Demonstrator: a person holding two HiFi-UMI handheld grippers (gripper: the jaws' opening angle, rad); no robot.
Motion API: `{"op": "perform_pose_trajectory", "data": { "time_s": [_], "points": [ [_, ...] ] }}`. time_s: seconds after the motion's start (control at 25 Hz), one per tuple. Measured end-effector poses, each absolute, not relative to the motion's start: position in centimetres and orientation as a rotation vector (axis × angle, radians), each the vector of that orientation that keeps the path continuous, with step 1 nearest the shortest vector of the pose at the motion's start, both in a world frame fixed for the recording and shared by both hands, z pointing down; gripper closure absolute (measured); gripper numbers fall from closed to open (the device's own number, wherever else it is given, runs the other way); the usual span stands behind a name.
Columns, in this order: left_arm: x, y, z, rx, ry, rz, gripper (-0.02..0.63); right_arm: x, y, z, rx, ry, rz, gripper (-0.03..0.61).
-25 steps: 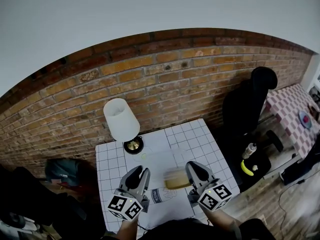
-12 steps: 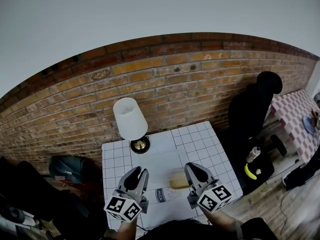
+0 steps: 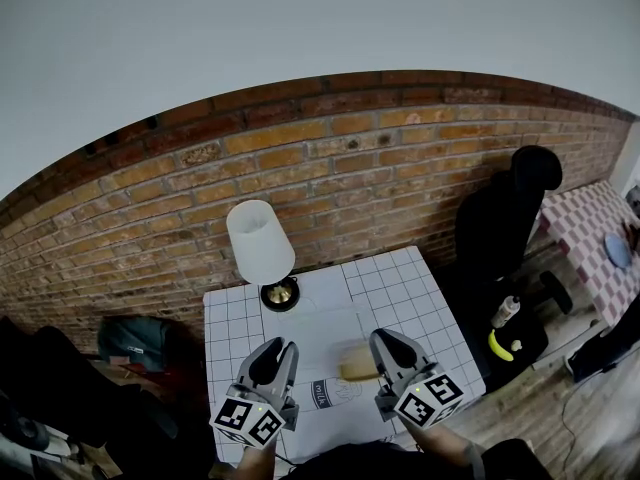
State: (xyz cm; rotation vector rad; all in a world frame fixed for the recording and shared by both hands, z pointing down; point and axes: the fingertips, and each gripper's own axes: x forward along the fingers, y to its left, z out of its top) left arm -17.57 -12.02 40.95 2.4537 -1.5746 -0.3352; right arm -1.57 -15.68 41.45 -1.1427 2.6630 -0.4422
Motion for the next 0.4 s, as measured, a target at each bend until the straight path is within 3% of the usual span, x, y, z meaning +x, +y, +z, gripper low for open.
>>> {"op": "perform_pose_trajectory", "data": {
  "time_s": [0.4],
  "points": [
    [-17.17,-12.05,41.18,2.449,-1.584,-0.366,0.517,-1.12,-15.79,41.41,-1.144,2.658,-0.418,0.561]
  ]
}}
